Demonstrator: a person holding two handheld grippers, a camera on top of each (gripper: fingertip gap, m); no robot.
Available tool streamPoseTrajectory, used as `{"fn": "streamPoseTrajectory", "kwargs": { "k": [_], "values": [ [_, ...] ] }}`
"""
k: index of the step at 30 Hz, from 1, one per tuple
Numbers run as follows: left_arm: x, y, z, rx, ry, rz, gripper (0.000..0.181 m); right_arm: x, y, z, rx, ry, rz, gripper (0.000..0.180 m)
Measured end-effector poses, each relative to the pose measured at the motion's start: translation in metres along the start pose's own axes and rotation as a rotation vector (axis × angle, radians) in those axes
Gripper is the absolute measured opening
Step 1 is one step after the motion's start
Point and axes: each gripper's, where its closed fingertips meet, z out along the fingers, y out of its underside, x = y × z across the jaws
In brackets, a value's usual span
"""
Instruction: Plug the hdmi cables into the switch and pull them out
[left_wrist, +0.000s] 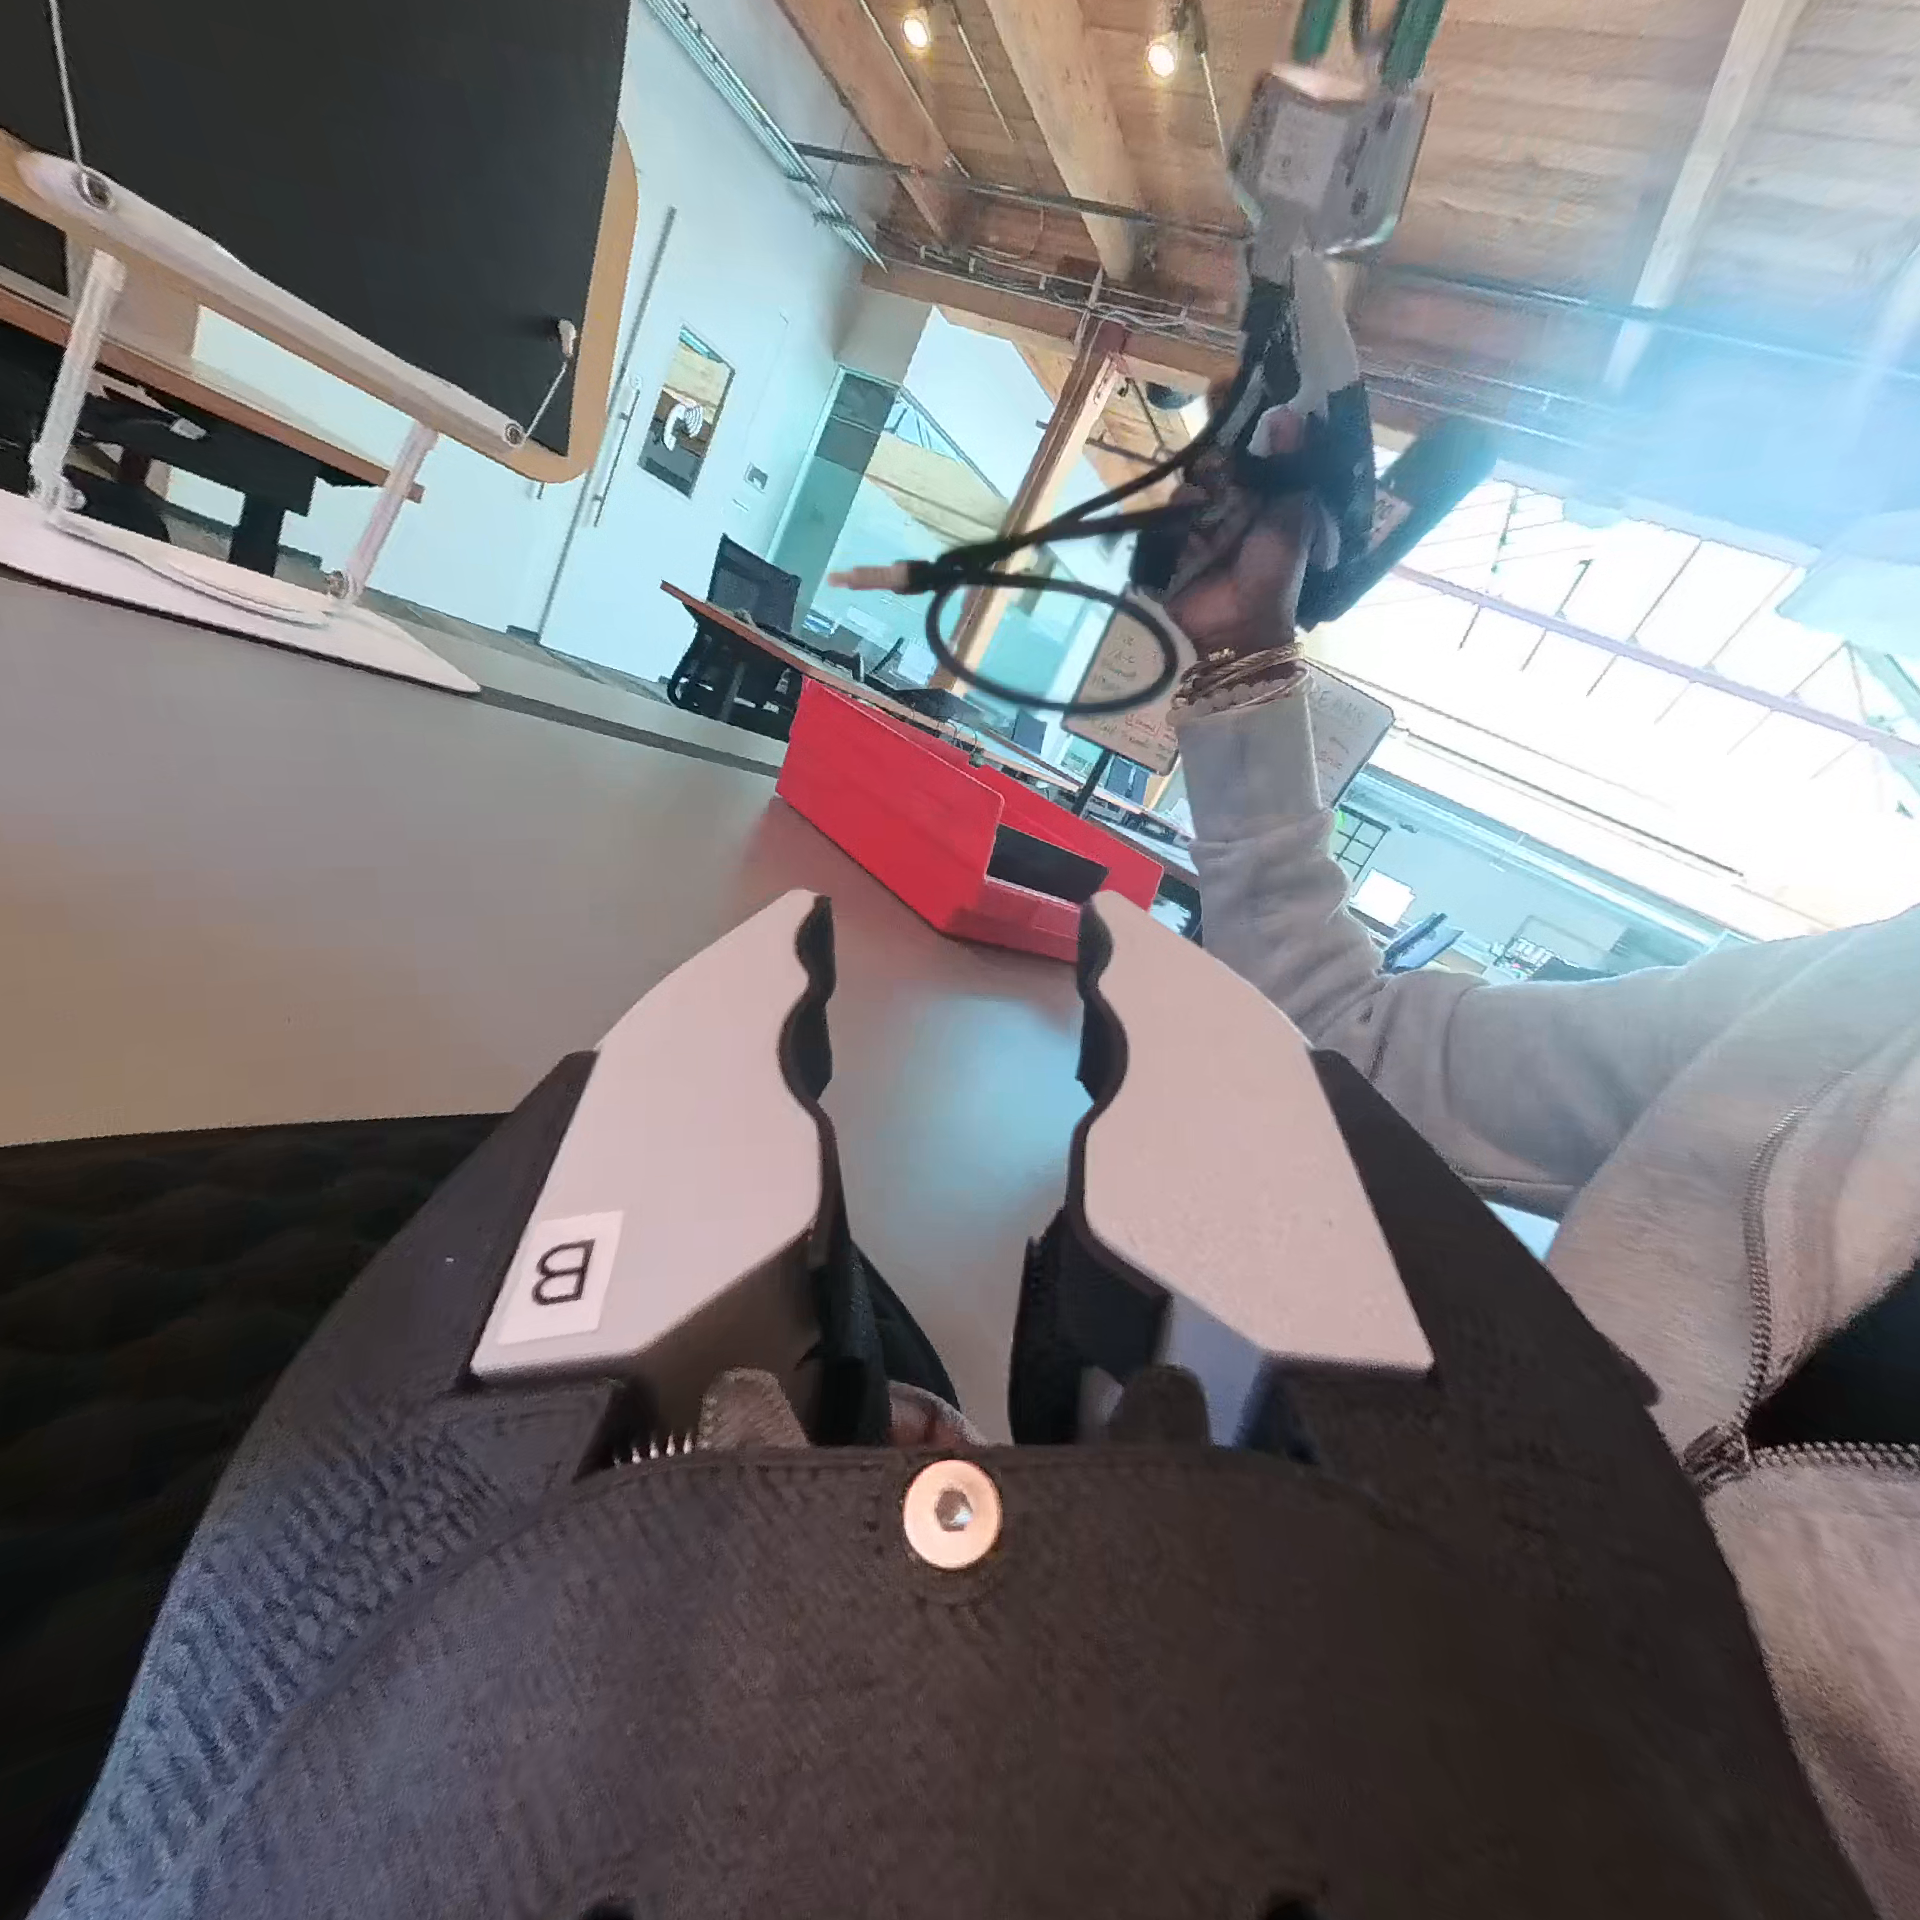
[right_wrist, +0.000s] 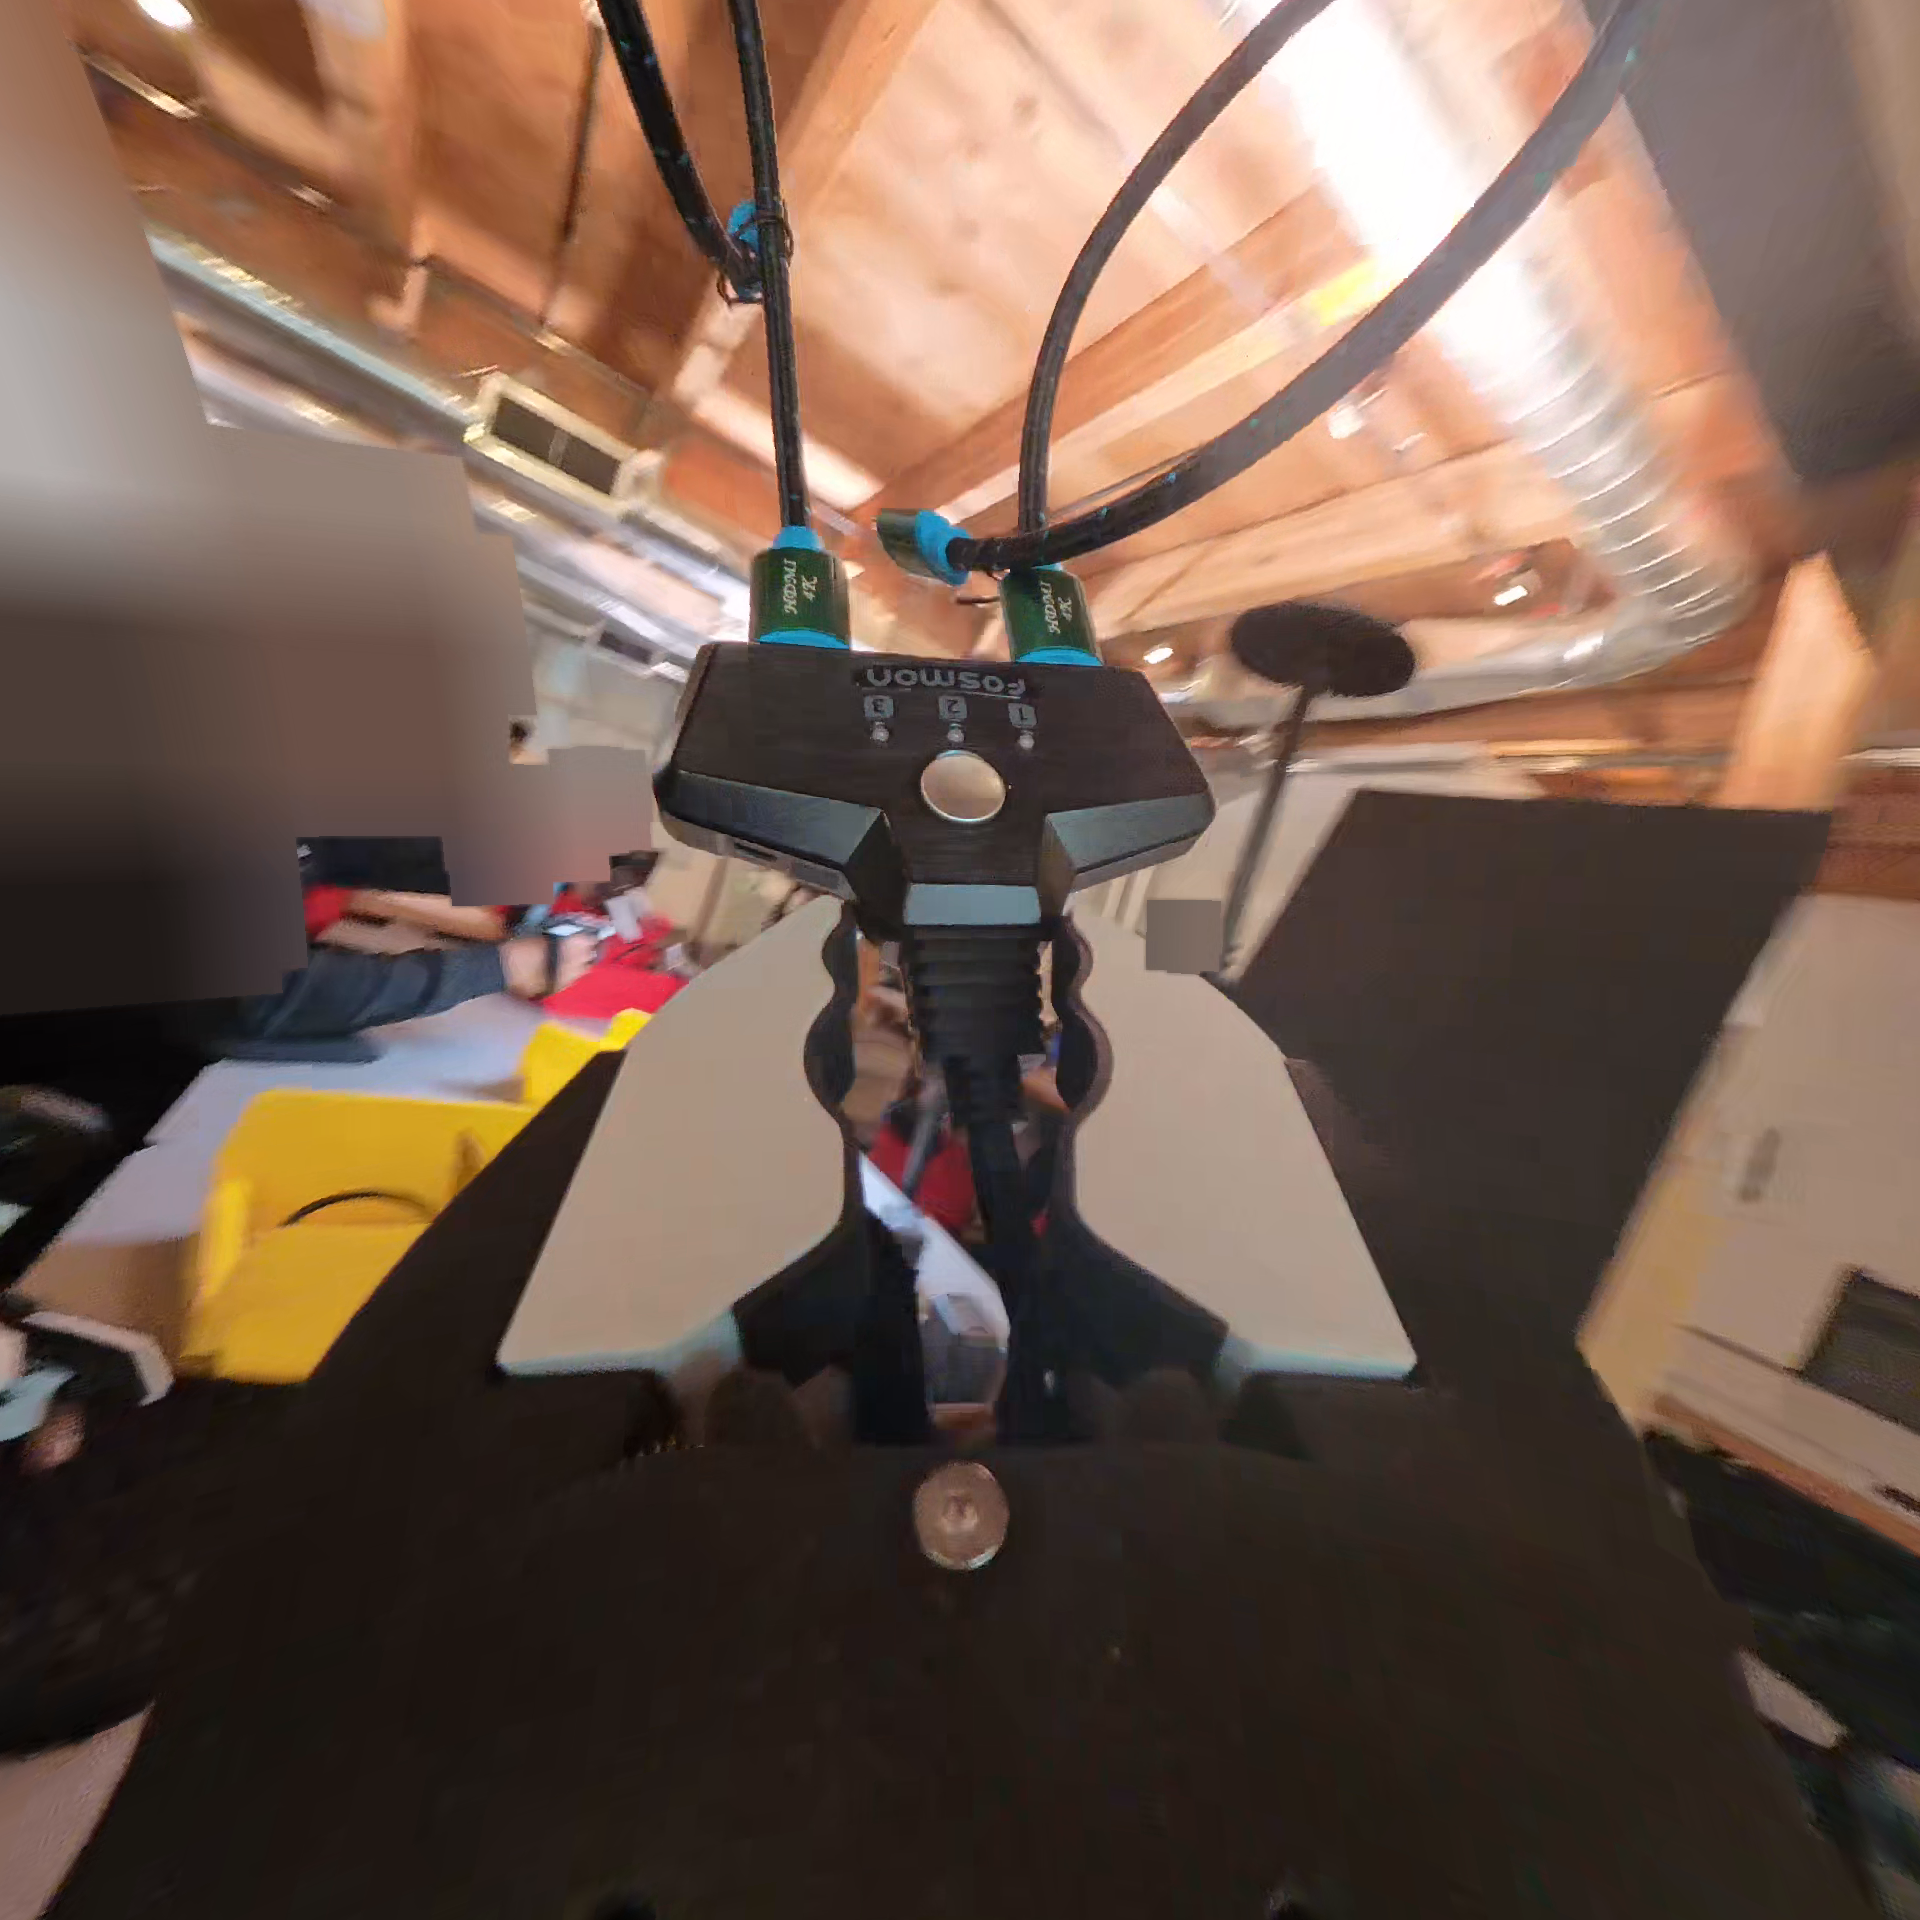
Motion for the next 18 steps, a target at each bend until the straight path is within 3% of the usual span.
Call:
{"fn": "streamPoseTrajectory", "kwargs": {
  "k": [5,10,13,18],
  "values": [
    [-0.001,0.004,0.003,-0.033,-0.002,-0.007,0.042,0.051,-0.037,-0.053,0.056,0.221,-0.147,0.035],
    [0.0,0.001,0.0,-0.01,0.001,-0.002,0.04,0.09,-0.044,-0.097,0.108,0.398,-0.321,0.036],
    [-0.001,0.001,0.0,-0.004,-0.007,0.0,0.039,0.115,-0.025,-0.118,0.052,0.467,-0.354,0.036],
    [-0.002,0.001,0.0,-0.005,-0.009,-0.006,0.038,0.167,0.044,-0.157,-0.223,0.576,-0.106,0.035]
  ]
}}
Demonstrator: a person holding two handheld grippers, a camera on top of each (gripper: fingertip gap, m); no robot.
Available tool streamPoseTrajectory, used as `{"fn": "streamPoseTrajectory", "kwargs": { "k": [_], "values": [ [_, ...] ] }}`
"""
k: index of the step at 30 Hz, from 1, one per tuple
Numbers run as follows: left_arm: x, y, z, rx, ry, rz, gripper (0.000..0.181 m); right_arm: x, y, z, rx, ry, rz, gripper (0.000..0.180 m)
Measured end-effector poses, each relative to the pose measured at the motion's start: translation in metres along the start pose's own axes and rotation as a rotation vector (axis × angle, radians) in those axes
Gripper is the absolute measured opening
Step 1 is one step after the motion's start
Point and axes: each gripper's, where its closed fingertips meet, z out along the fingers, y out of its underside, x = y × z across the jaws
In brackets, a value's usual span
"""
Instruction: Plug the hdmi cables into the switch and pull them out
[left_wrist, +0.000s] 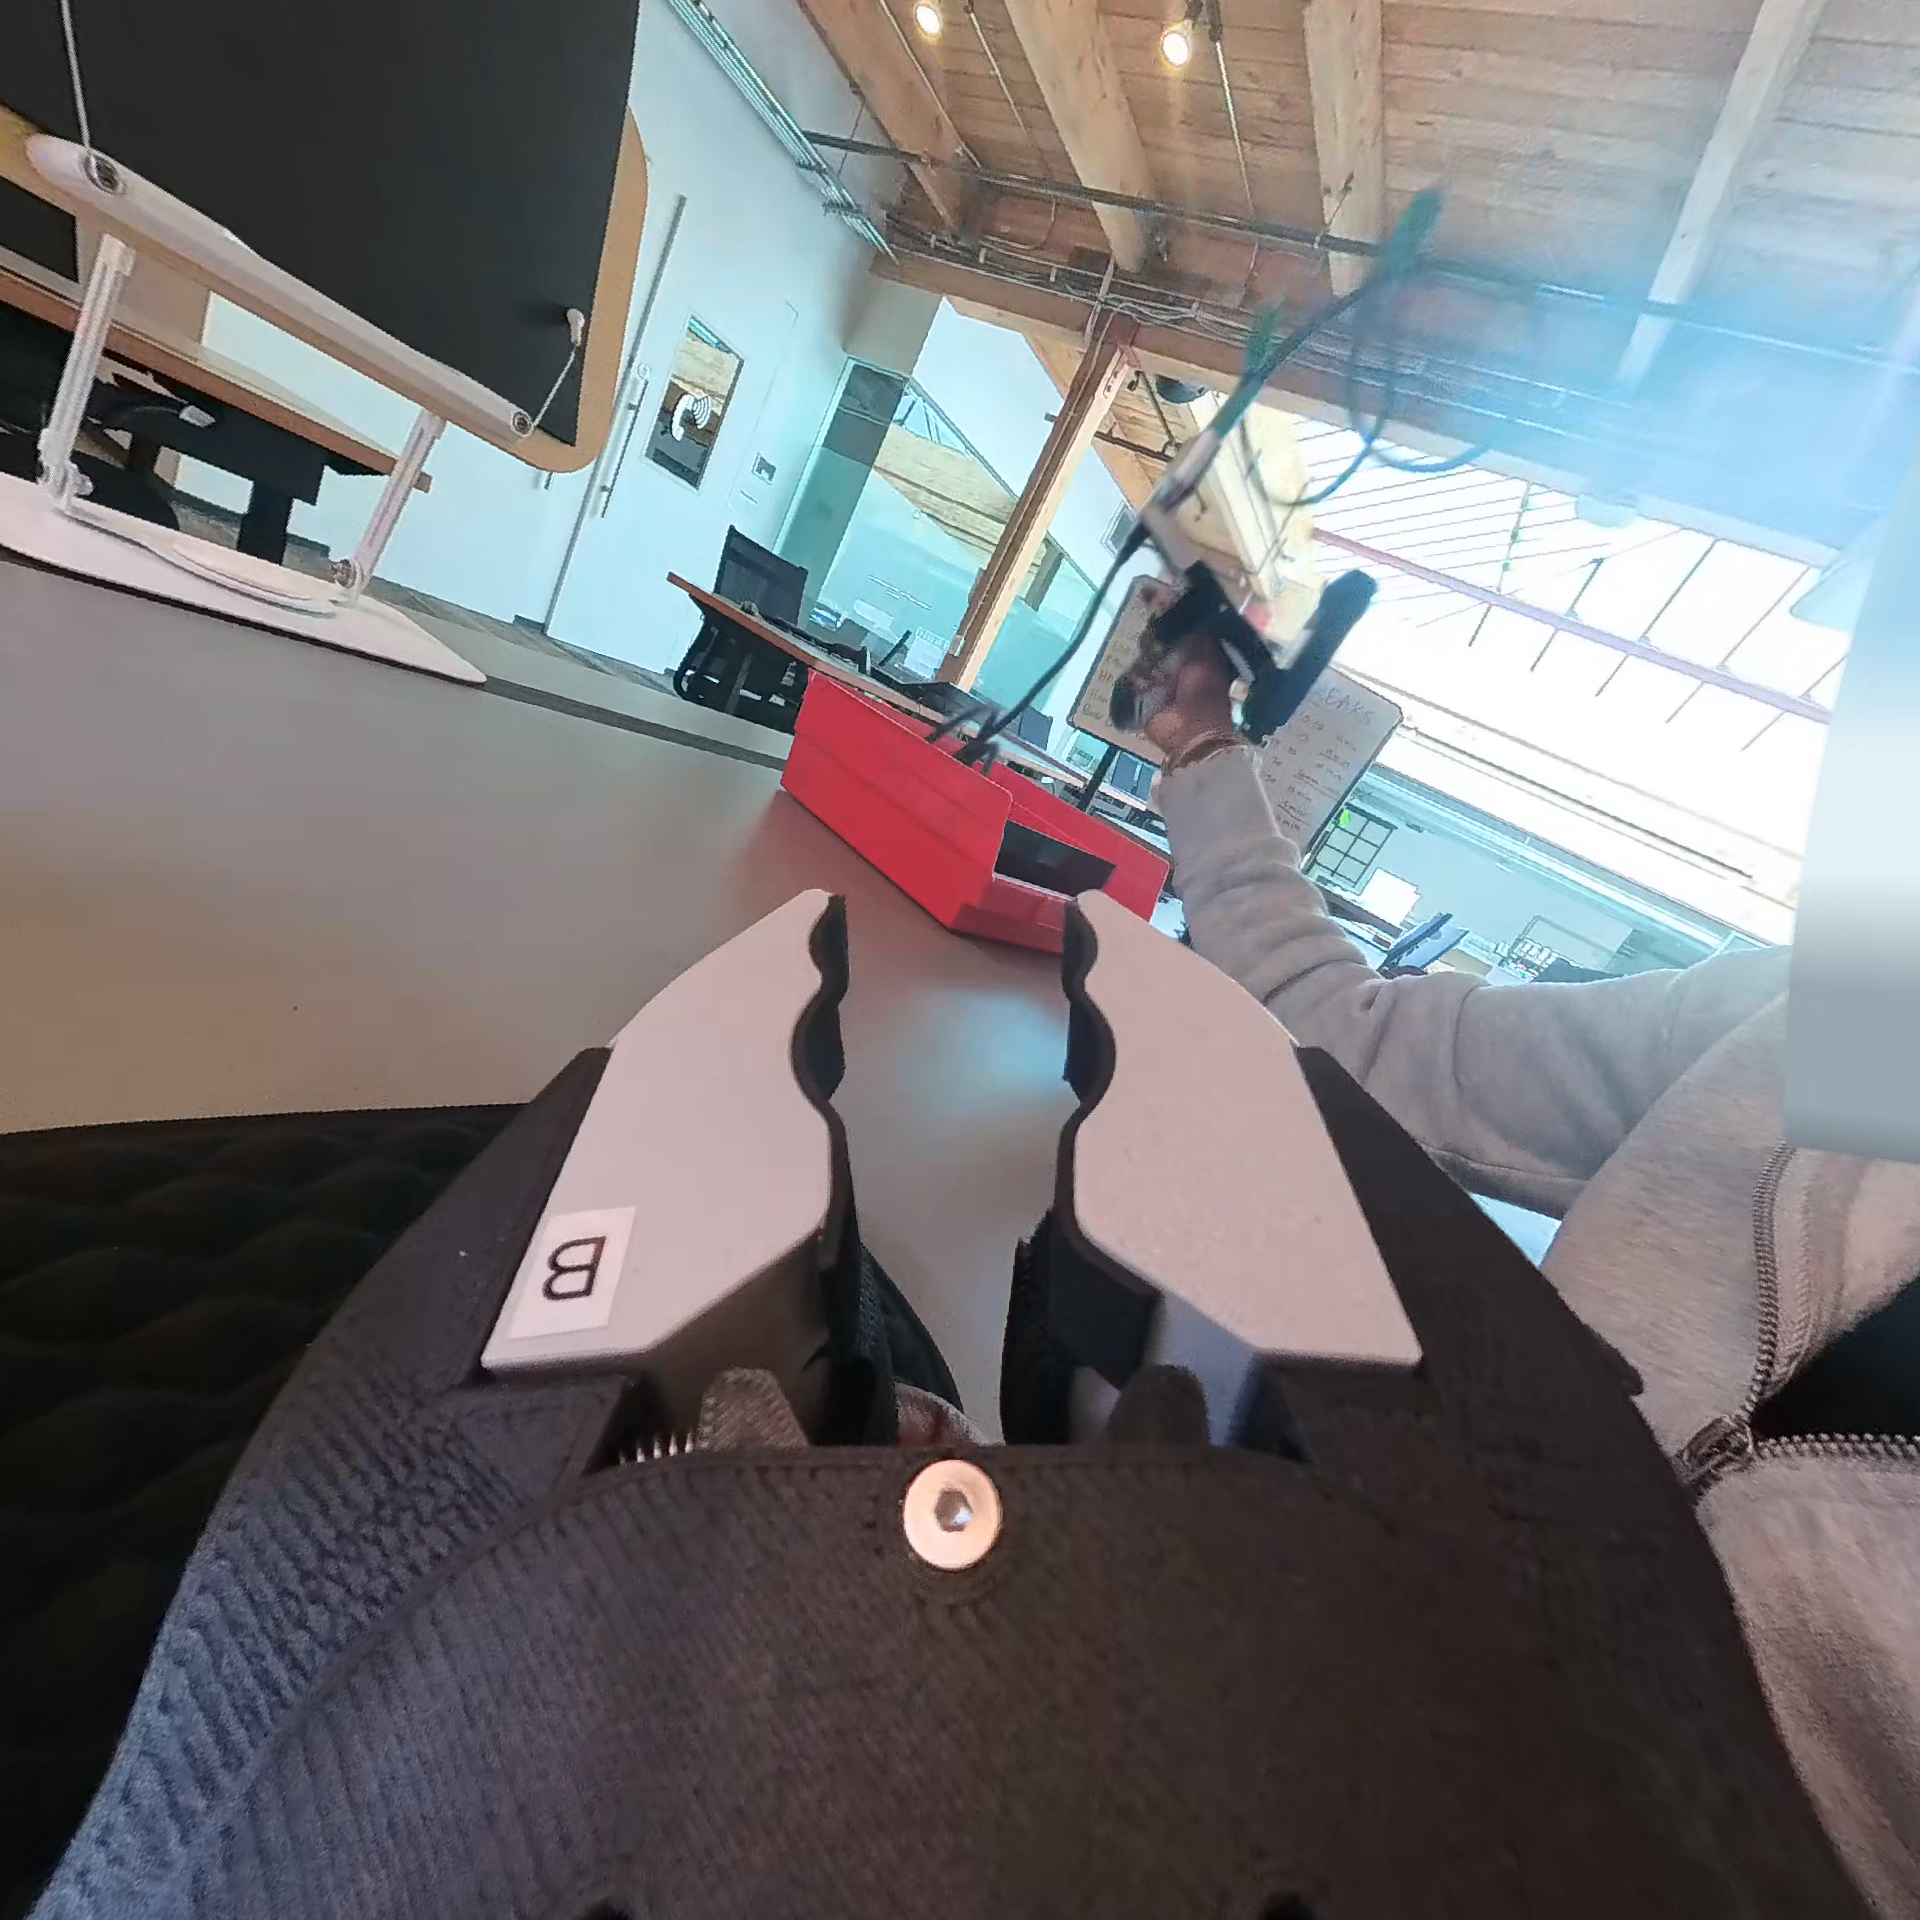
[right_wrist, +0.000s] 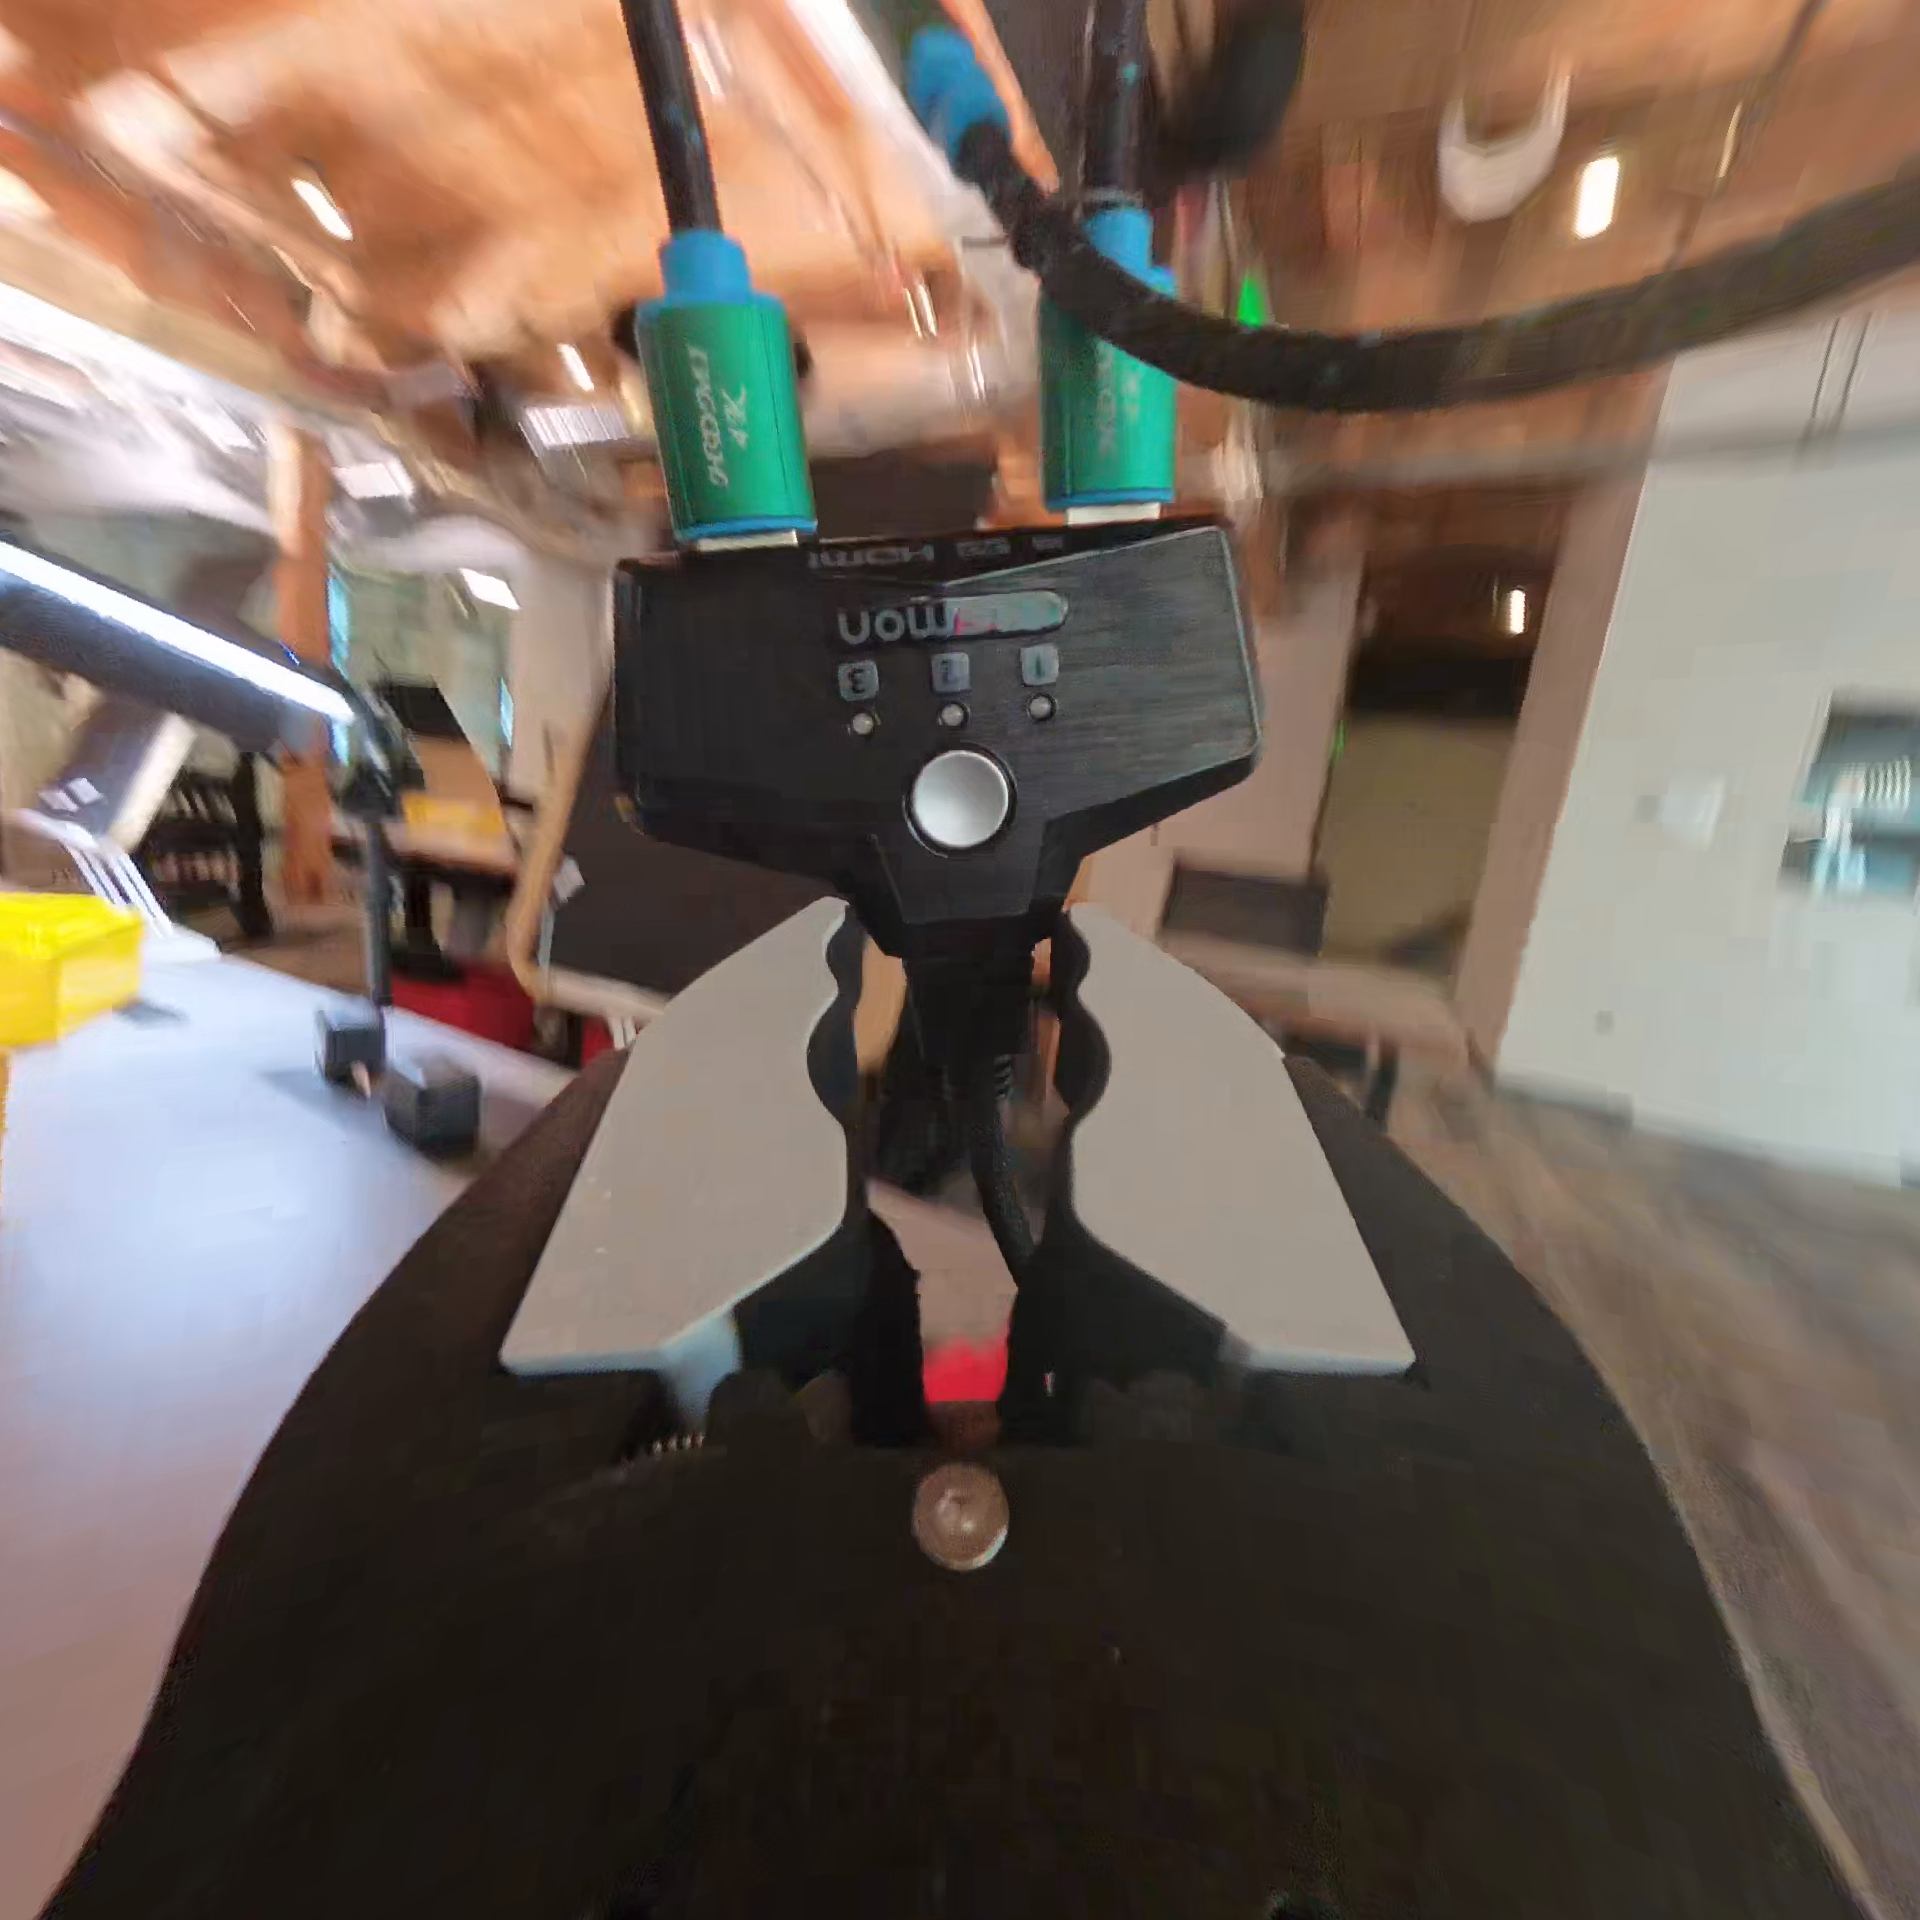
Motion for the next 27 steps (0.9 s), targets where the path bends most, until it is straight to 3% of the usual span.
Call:
{"fn": "streamPoseTrajectory", "kwargs": {
  "k": [4,9,13,18,23,27],
  "values": [
    [0.0,-0.001,-0.001,0.008,0.001,-0.001,0.037,0.035,0.077,-0.013,-0.391,0.102,0.08,0.034],
    [0.0,-0.001,-0.001,0.012,0.003,-0.004,0.037,0.033,0.141,-0.05,-0.765,0.027,0.265,0.035],
    [0.0,-0.001,-0.001,0.01,-0.001,-0.003,0.037,0.026,0.199,-0.094,-1.172,0.017,0.274,0.032],
    [-0.001,-0.002,-0.002,0.017,-0.006,0.0,0.036,-0.004,0.236,-0.122,-1.557,-0.07,0.184,0.03],
    [0.0,-0.002,-0.002,0.02,-0.005,0.001,0.036,-0.024,0.274,-0.142,-1.82,-0.126,0.194,0.033],
    [0.0,-0.002,-0.003,0.028,-0.005,0.002,0.036,-0.024,0.274,-0.141,-1.813,-0.124,0.201,0.033]
  ]
}}
